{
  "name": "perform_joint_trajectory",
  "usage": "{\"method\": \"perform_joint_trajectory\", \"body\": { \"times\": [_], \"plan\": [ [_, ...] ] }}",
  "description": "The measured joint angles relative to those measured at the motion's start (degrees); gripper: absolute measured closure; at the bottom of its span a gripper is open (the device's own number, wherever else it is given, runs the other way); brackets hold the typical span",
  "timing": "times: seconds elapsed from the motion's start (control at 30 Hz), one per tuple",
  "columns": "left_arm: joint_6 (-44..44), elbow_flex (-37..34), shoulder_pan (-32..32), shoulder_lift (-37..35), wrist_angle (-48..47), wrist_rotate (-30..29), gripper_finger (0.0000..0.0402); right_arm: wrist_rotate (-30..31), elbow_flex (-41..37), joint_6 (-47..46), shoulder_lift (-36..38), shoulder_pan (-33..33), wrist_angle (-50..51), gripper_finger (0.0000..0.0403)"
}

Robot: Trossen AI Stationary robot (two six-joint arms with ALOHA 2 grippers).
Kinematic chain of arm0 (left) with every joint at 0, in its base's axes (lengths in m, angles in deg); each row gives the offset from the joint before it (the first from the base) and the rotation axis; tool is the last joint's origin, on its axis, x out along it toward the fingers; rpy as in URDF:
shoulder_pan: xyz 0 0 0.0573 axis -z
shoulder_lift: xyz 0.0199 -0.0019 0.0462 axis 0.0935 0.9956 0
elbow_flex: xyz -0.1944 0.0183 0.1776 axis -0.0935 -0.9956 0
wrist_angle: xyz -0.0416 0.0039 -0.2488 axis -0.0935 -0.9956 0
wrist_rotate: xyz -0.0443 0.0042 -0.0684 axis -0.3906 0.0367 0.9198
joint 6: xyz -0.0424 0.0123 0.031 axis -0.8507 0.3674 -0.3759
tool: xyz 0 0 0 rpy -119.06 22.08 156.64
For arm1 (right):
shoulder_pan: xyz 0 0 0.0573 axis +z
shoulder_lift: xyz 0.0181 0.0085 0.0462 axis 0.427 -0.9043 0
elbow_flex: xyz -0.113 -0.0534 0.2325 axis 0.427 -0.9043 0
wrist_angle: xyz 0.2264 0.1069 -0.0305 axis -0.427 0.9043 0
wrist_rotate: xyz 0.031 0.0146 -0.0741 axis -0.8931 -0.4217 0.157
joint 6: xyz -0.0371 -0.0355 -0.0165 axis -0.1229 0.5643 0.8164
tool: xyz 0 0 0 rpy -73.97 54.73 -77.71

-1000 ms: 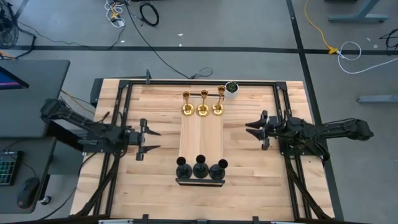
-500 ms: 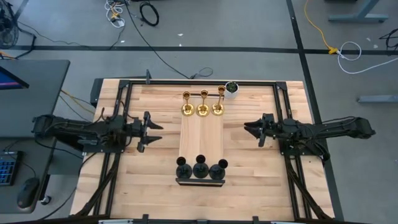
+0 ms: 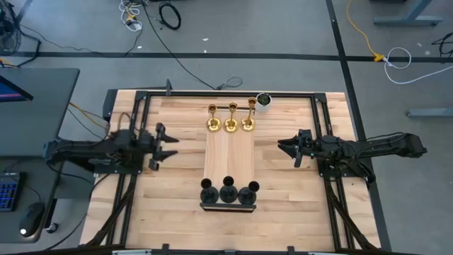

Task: Pick & Place candle stick holders
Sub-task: Return to Home Position

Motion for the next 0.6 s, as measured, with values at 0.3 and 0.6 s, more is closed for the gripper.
{"method": "perform_joint_trajectory", "body": {
  "times": [0.3,0.6],
  "plan": [
    [0.0,0.0,0.2,-12.5,3.0,-0.3,0.0195,0.0,0.0,0.0,0.0,0.0,0.1,0.0289],
    [0.4,0.1,0.2,-12.4,-19.6,2.0,0.0195,0.0,0.0,0.0,0.0,0.0,0.1,0.0289]
  ]
}}
